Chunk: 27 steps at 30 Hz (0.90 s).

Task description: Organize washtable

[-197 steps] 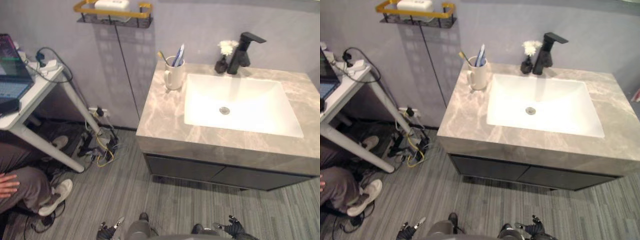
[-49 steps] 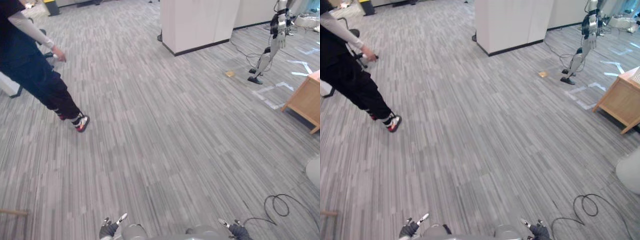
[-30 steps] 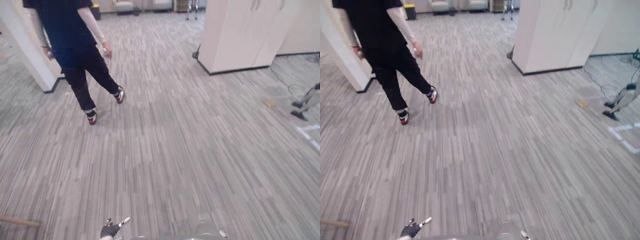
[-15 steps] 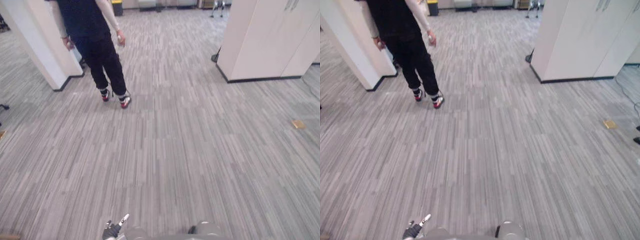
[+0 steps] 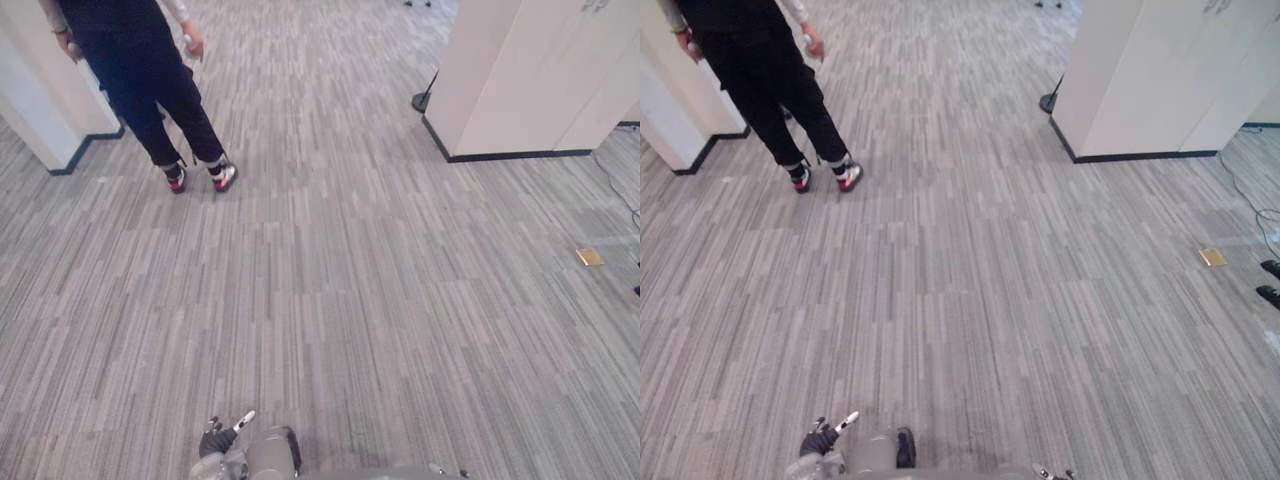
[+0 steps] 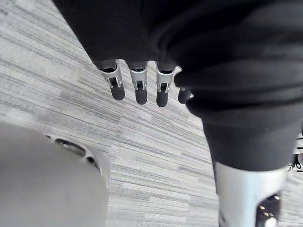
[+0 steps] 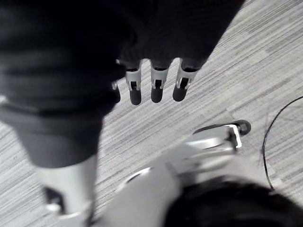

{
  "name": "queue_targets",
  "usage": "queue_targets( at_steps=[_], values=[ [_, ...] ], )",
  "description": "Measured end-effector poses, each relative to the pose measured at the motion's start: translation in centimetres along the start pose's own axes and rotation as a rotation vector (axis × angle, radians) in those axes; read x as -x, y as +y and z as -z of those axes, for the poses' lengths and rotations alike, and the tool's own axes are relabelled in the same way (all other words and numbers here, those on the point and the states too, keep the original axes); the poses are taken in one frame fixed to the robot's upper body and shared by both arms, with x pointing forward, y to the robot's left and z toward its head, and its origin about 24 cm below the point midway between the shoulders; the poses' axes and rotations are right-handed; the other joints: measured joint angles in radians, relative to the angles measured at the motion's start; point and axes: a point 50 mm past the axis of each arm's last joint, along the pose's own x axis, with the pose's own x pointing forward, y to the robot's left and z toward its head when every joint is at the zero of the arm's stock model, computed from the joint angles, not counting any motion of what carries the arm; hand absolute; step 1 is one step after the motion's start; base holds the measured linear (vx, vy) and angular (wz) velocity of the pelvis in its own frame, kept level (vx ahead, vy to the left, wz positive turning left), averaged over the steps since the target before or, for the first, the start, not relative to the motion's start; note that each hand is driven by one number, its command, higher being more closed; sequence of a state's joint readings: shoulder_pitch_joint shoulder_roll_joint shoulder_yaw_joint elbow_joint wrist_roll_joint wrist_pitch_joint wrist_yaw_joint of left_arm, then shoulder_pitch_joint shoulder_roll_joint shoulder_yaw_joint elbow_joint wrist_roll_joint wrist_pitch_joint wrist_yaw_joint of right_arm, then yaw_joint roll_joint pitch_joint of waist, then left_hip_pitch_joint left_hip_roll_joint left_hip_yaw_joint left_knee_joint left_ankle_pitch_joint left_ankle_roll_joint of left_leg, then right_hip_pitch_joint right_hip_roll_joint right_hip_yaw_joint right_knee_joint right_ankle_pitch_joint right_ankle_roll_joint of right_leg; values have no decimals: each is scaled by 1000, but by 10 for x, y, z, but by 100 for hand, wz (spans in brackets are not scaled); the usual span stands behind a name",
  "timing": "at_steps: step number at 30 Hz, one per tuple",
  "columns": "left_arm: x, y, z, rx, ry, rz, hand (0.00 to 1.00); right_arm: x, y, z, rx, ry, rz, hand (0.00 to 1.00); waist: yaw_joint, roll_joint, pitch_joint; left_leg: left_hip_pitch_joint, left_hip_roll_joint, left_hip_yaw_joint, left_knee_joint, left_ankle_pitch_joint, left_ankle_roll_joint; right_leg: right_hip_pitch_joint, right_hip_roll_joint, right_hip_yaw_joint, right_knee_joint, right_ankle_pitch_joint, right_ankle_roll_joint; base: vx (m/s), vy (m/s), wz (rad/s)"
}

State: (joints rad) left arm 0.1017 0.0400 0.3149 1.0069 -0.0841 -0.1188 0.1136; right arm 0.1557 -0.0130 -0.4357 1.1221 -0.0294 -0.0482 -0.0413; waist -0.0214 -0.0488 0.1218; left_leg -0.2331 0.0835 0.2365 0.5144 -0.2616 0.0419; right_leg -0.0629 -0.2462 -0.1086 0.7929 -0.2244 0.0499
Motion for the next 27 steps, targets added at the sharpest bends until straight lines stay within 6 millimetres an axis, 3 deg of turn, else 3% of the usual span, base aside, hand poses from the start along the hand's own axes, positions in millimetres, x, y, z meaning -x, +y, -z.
queue_targets(
  at_steps=[2,4,5,7,8,9,11,12,13,14,16,17,27],
  values=[
    [0,6,5,-36,26,-6,0,0,-1,-1,15,3,-2,0,1,0,3,134,-20,6,-73,-9,14,-17,-1,-22,71,-58,4,484,197,7],
    [2,7,10,-52,41,-2,0,-1,-3,-4,30,-10,2,0,7,18,0,220,-15,7,-154,-6,12,-49,32,-88,-31,-89,8,368,115,0],
    [3,6,12,-58,44,3,0,-1,-4,-6,34,-15,3,0,6,24,-3,238,-12,1,-176,-4,9,-74,64,-101,-157,-91,16,417,65,23],
    [3,7,12,-60,44,1,0,0,-3,-1,38,-3,3,0,4,15,-8,256,-32,-14,-185,-1,0,-83,105,-95,-405,-7,9,346,-4,42],
    [3,8,11,-57,41,-4,0,2,-3,7,33,18,3,0,5,-3,-19,273,-59,-19,-190,-6,-16,-83,108,-73,-514,175,-5,374,-22,52],
    [6,-2,19,-36,60,14,0,3,-11,10,38,22,23,0,5,30,-41,296,-45,-29,-199,-11,-31,-55,122,-84,-527,176,-1,446,-12,36],
    [11,-11,28,-14,76,32,0,3,-20,8,51,14,42,0,13,61,-68,314,-33,-16,-215,-7,-41,-5,131,-81,-602,191,-1,483,93,-9],
    [13,-18,31,-45,77,65,0,2,-19,6,74,16,35,0,9,58,-83,335,-36,-21,-343,52,-74,95,118,-81,-711,205,8,550,156,-28],
    [12,-16,29,-56,68,63,0,1,-19,5,83,15,34,0,11,53,-91,336,-41,-16,-349,52,-74,96,121,-78,-731,219,28,399,158,-17],
    [11,-13,27,-72,63,61,0,2,-13,6,82,17,19,0,10,28,-91,330,-50,-18,-344,52,-74,97,111,-77,-738,219,28,57,98,-6],
    [8,-6,23,-88,57,47,0,3,-8,13,76,42,8,0,9,8,-84,336,-61,-17,-339,51,-74,109,103,-77,-752,226,36,15,96,-1],
    [8,-8,26,-128,73,63,0,3,-12,16,102,53,10,0,7,23,-85,368,-71,-67,-449,107,-45,148,123,-83,-855,287,44,7,55,-3],
    [8,-8,25,-132,68,64,0,2,-11,14,112,37,16,0,7,31,-86,348,-73,-68,-464,109,-47,127,123,-86,-866,287,44,5,-2,0]
  ],
)
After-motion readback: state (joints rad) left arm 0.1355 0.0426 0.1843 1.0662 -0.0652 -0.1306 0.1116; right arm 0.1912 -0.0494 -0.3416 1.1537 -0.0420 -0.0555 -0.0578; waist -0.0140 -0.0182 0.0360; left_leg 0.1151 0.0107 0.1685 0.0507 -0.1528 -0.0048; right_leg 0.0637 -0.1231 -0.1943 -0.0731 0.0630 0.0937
